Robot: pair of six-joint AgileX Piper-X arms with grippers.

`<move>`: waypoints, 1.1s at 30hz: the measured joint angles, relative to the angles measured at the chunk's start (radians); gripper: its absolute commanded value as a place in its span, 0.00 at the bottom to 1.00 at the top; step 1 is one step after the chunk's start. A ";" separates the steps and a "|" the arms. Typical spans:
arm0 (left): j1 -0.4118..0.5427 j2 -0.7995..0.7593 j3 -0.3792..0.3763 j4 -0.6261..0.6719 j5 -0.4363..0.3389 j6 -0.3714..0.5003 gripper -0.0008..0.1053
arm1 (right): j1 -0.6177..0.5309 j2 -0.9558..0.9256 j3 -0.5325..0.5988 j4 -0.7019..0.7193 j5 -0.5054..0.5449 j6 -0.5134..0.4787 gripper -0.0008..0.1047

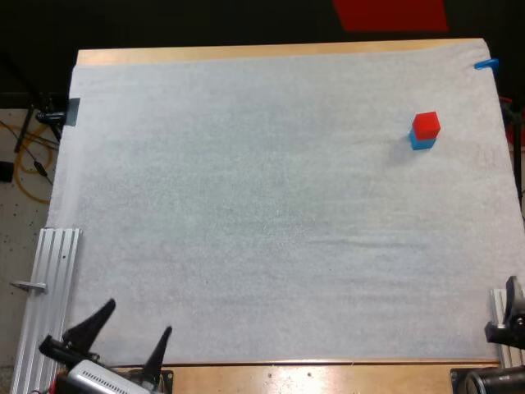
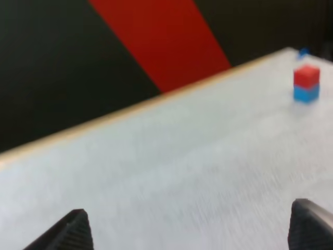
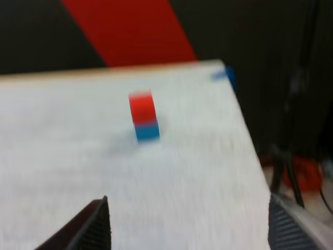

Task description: Stack red cube on blue cube

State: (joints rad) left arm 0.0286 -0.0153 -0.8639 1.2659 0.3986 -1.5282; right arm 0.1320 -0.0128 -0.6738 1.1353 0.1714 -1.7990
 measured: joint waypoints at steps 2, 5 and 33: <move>0.000 0.000 -0.005 0.083 0.000 0.000 0.71 | 0.000 0.000 0.005 0.027 0.000 0.000 0.60; 0.005 0.000 -0.004 0.124 0.000 0.001 0.71 | 0.000 0.000 0.004 0.023 0.000 0.000 0.60; 0.005 0.002 0.343 -0.200 -0.004 -0.009 0.71 | 0.000 0.000 0.166 -0.149 -0.085 -0.028 0.60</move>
State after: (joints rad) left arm 0.0331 -0.0134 -0.5210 1.0657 0.3941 -1.5368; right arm 0.1320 -0.0128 -0.5079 0.9864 0.0860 -1.8275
